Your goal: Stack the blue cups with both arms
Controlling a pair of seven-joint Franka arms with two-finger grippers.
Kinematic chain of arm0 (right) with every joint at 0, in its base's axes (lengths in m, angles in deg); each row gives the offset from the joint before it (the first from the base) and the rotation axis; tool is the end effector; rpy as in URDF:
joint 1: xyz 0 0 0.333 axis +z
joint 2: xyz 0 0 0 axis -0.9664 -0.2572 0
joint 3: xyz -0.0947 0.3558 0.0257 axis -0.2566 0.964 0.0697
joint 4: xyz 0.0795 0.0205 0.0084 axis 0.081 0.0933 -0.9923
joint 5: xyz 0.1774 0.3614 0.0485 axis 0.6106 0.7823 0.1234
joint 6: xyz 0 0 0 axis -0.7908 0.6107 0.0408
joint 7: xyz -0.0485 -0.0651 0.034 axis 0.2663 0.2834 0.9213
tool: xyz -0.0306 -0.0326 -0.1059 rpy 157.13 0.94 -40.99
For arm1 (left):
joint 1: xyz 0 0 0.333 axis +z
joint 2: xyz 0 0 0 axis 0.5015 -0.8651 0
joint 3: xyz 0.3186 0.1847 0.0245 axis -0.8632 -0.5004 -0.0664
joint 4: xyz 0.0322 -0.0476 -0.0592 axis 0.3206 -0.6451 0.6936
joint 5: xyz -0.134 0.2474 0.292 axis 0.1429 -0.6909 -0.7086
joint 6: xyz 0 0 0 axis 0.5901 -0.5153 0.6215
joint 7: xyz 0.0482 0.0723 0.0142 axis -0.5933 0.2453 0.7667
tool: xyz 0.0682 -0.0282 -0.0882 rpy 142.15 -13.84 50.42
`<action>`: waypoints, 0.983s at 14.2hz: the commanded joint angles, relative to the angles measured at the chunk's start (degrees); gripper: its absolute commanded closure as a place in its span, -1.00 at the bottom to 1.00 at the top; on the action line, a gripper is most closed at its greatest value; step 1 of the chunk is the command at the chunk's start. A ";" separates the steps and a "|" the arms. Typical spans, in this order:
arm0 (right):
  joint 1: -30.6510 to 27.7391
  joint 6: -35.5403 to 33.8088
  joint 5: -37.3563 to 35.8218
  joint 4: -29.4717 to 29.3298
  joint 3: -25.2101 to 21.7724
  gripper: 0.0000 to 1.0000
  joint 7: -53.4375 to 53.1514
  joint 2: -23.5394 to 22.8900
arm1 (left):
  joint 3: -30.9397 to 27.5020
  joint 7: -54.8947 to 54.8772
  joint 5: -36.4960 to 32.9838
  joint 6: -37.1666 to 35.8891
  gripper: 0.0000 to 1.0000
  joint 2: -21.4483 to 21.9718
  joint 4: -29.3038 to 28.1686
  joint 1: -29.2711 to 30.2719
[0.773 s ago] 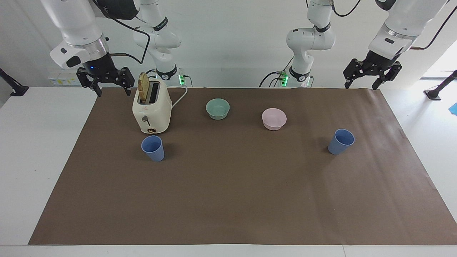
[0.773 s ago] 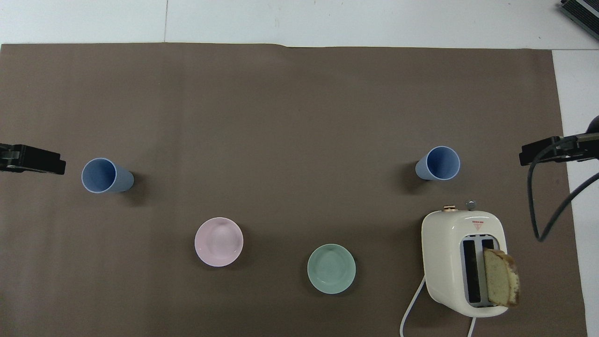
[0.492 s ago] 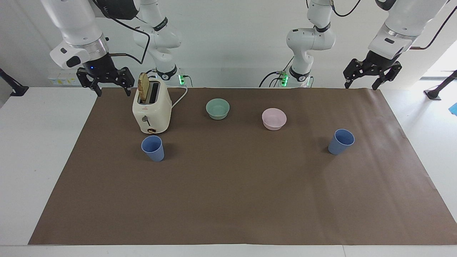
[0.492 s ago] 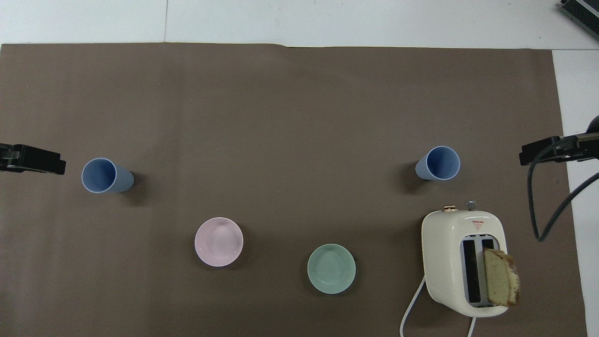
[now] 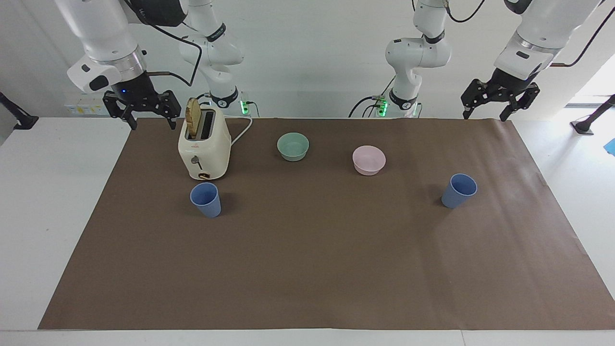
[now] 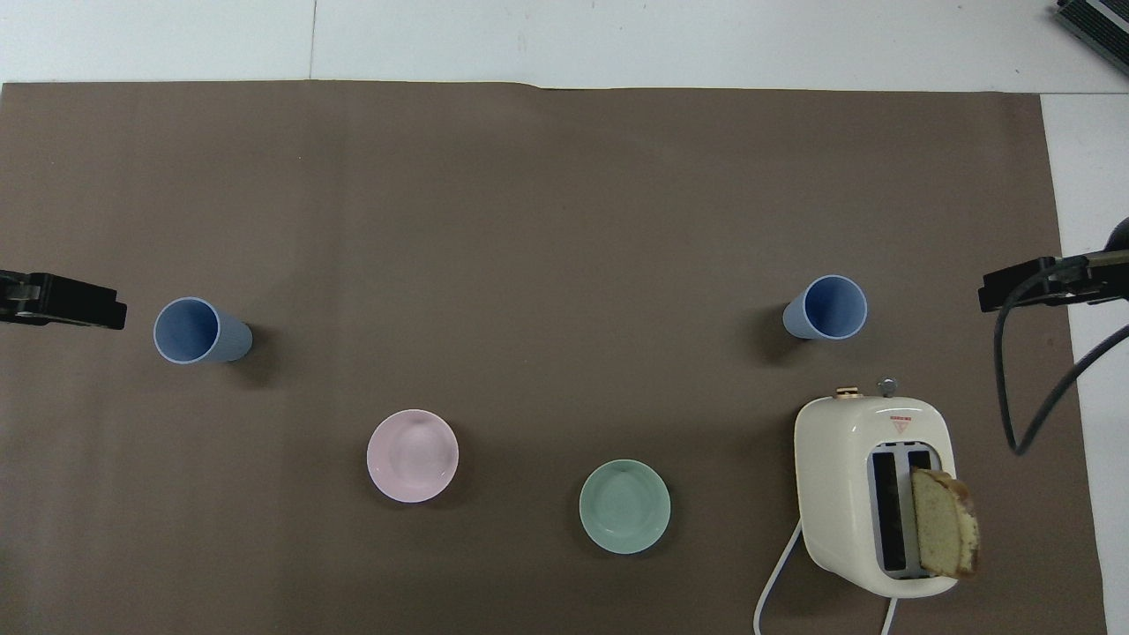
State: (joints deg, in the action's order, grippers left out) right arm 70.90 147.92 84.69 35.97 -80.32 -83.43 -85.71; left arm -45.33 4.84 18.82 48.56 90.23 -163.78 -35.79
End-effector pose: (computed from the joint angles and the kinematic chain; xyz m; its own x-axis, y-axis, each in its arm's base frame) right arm 0.5619 -0.0090 0.6804 0.9990 0.0433 -0.0125 0.0438 -0.9980 0.0448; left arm 0.5323 -0.0426 0.7068 0.9925 -0.1219 0.0058 -0.1220 -0.9923 0.0209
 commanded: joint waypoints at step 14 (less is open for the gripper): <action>-0.72 0.36 0.21 1.25 0.32 -1.00 0.98 1.11 | -0.20 0.15 -0.59 23.39 -1.00 -1.92 -20.26 7.09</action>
State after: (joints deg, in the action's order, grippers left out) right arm 70.90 147.92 84.69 35.97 -80.32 -83.43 -85.71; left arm -45.98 4.98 18.82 67.57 87.95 -180.23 -29.51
